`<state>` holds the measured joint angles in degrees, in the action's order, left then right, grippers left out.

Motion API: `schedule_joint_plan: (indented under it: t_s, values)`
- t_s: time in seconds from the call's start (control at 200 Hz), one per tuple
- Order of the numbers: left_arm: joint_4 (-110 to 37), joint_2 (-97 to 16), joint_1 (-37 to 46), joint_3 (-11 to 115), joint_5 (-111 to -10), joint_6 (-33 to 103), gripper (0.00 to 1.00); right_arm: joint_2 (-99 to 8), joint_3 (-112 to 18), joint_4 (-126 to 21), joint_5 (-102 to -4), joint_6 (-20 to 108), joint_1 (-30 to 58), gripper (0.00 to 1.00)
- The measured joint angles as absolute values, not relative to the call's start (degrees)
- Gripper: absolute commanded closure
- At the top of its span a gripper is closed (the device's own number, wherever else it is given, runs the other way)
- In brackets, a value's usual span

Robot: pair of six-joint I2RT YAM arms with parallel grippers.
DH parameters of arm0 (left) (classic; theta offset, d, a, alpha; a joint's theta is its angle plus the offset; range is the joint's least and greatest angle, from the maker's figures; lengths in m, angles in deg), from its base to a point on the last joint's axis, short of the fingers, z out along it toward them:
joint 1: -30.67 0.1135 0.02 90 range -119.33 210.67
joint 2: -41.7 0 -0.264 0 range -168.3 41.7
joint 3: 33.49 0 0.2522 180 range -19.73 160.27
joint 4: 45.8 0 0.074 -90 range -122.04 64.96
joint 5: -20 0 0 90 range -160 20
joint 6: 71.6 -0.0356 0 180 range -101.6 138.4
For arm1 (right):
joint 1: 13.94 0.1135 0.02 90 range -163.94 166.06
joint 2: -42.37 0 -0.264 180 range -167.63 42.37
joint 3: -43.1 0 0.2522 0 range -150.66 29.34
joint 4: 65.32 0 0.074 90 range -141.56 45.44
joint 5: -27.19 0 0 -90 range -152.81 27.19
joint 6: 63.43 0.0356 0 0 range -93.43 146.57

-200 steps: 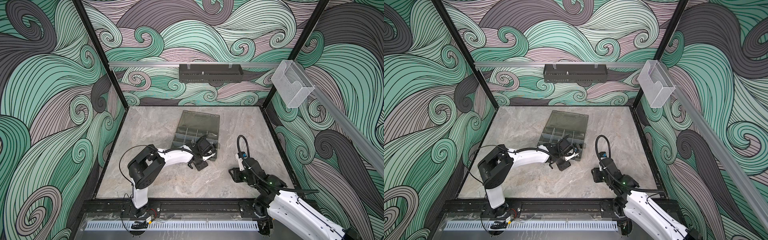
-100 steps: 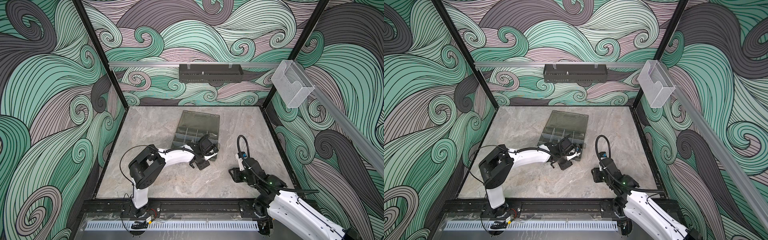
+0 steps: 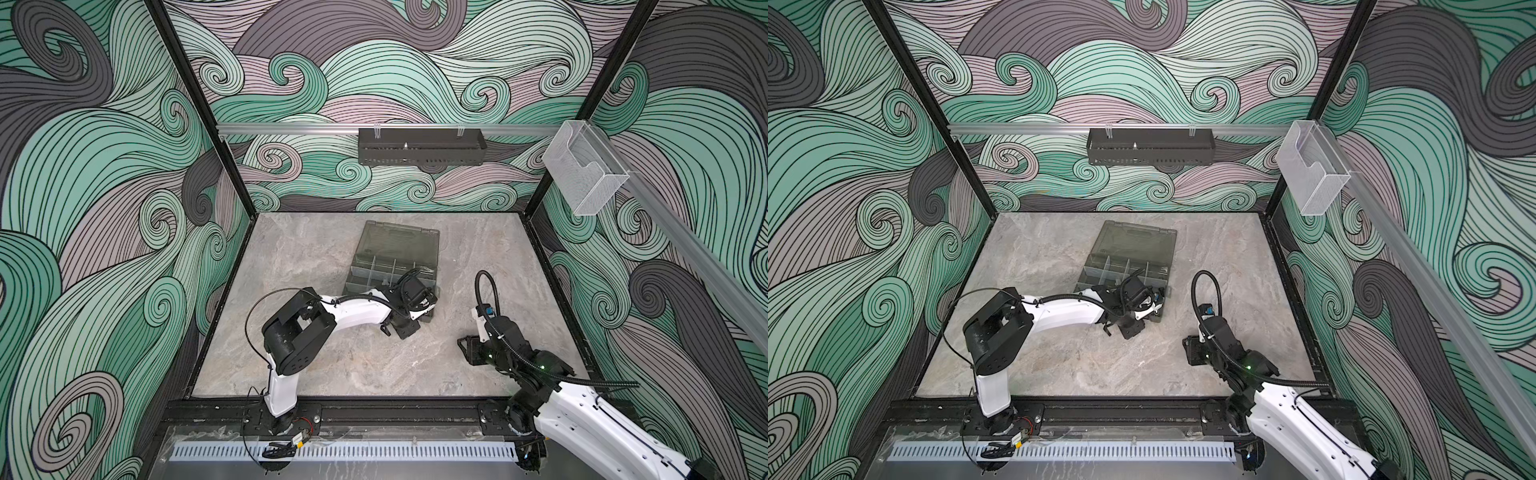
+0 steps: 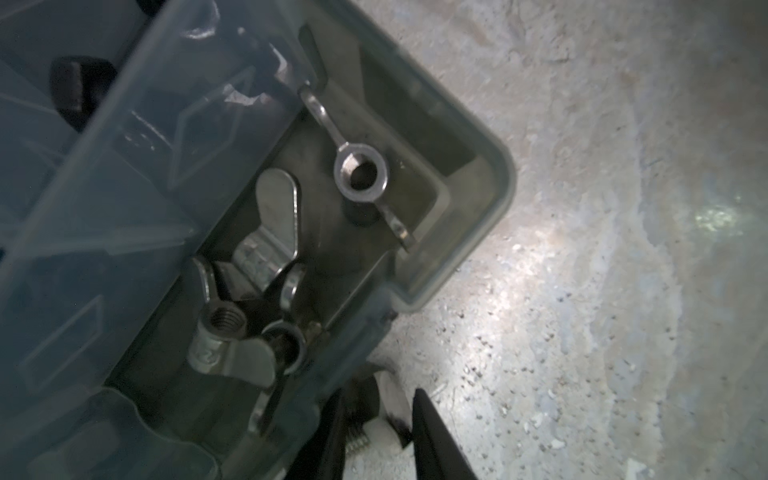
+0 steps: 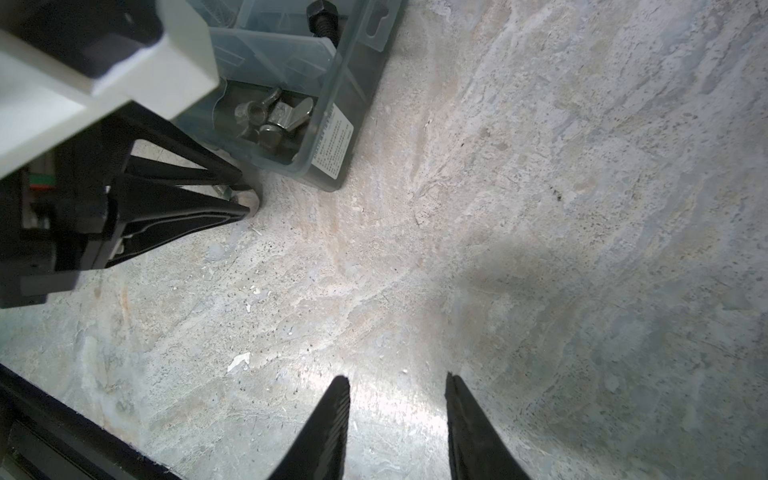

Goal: Sort the screws and nuts into containers
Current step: 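Lower the open left gripper around the steel bolt's head, then close the left gripper on the bolt head and lift it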

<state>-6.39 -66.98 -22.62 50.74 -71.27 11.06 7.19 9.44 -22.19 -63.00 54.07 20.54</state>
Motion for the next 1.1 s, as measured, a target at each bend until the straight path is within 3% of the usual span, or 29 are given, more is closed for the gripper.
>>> schedule_joint_plan:
  t_s: [0.285,0.525,1.101]
  values:
    - [-7.2,-66.39,-23.0,48.82,-71.21,13.27,0.7,7.43,9.46,-22.19,-63.0,54.1,20.54,0.6]
    - [-7.16,-64.18,-23.87,45.74,-70.86,15.19,0.56,7.43,9.46,-22.19,-63.0,54.1,20.54,0.61]
    - [-4.42,-63.4,-23.91,44.62,-71.93,13.42,0.57,8.02,9.46,-22.17,-63.0,54.1,20.54,0.6]
